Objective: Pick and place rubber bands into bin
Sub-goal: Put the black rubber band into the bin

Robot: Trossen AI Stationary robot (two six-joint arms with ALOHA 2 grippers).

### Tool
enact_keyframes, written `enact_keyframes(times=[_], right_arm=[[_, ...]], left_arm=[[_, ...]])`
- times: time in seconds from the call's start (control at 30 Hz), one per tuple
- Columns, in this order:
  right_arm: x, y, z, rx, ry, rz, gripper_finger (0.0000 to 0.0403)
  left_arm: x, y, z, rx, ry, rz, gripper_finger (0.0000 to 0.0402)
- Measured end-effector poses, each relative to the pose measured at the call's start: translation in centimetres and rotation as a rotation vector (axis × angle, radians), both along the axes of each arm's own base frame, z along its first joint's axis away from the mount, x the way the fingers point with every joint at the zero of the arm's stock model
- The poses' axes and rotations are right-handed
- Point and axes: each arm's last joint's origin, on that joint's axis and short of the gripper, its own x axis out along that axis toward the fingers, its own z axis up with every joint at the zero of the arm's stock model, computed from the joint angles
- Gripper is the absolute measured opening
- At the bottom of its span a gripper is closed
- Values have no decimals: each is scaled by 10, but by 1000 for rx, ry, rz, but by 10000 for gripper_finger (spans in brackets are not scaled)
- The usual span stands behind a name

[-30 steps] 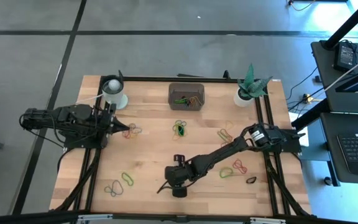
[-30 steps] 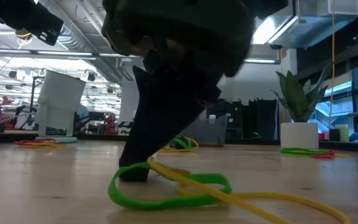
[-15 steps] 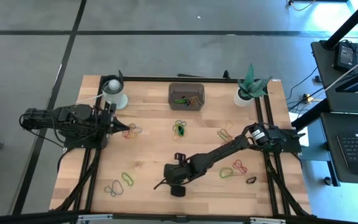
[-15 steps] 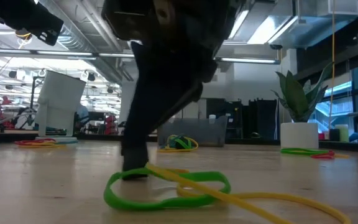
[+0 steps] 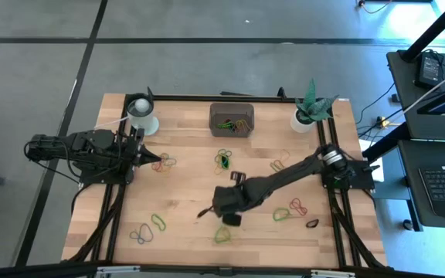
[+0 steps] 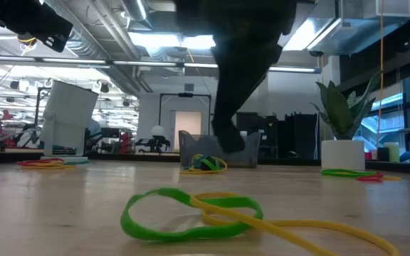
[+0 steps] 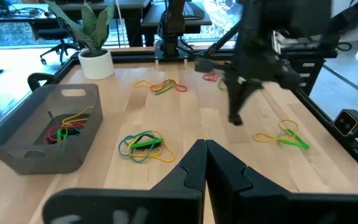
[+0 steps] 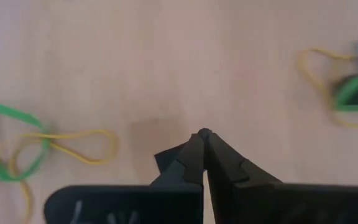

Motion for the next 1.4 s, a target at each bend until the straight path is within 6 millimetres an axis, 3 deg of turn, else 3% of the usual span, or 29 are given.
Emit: enact_keyframes(times=[0.2,0.37,0.57,0.83,1.07,1.23,1.4], right_arm=[[-28,-44,20,-2,-30,-48,2],[-59,-87,45,25,-196,-110,2],[-96,-155,82,23,-399,-254,2],[-106,-243,122,-5,-512,-260,0],[-90,-300,106,20,-391,-238,0],[-72,-328,69,84,-245,-223,0],[-58,-340,30,99,-134,-177,0]], left_arm=[[0,0,0,1,0,3,3],[0,2,0,20,-1,72,3],[5,3,2,51,-12,101,3],[37,5,-1,104,50,208,3],[67,9,1,75,-8,261,3],[80,12,3,68,-48,290,3],[89,14,2,56,-41,343,3]])
